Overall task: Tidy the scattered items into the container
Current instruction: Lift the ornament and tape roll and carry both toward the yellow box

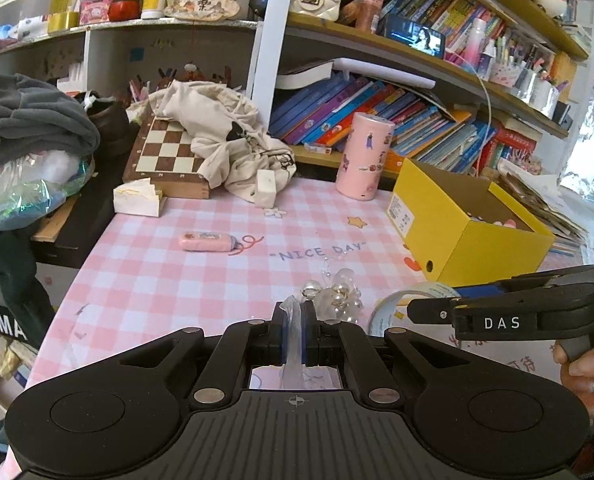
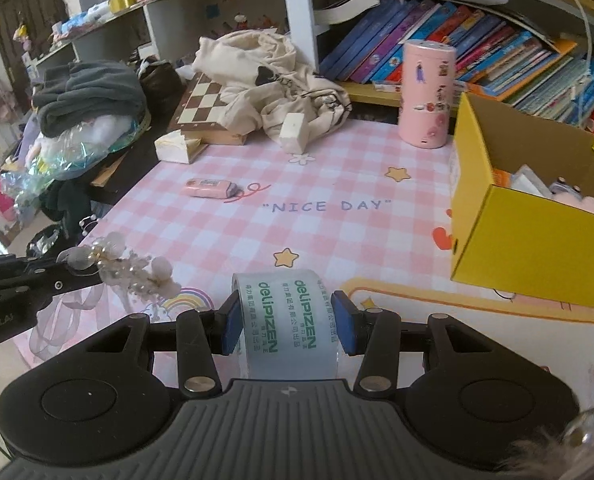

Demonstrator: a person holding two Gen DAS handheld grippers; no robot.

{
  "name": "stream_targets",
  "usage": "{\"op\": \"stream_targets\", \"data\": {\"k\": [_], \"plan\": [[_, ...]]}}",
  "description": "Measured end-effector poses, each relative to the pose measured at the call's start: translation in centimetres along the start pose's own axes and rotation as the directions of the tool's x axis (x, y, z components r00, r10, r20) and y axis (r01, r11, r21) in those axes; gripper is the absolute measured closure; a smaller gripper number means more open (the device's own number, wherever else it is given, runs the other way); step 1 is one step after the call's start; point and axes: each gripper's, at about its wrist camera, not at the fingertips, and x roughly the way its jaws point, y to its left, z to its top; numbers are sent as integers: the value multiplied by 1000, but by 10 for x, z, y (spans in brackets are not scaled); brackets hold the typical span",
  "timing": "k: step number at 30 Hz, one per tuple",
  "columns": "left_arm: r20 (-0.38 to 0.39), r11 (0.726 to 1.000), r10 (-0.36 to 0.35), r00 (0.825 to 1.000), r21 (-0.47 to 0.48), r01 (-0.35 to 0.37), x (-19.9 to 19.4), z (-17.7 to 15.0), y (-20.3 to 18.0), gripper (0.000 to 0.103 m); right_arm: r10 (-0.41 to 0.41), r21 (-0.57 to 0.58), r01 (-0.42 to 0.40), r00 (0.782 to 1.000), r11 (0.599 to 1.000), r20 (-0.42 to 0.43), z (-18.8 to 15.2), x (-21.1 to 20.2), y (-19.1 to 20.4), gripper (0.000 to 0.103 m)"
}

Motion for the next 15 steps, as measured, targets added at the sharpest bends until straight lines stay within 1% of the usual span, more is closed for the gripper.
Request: {"op": "stream_targets", "data": {"k": [8,15], "plan": [[-2,999,-41,999,14,41,-9,-8,-11,99,-30,12,30,1000,999,9,-18,-20,-1,59],[-11,995,-86,996,41,87,-9,-11,-25,99,-79,63,78,997,995,11,-32,-37,-14,59]]}}
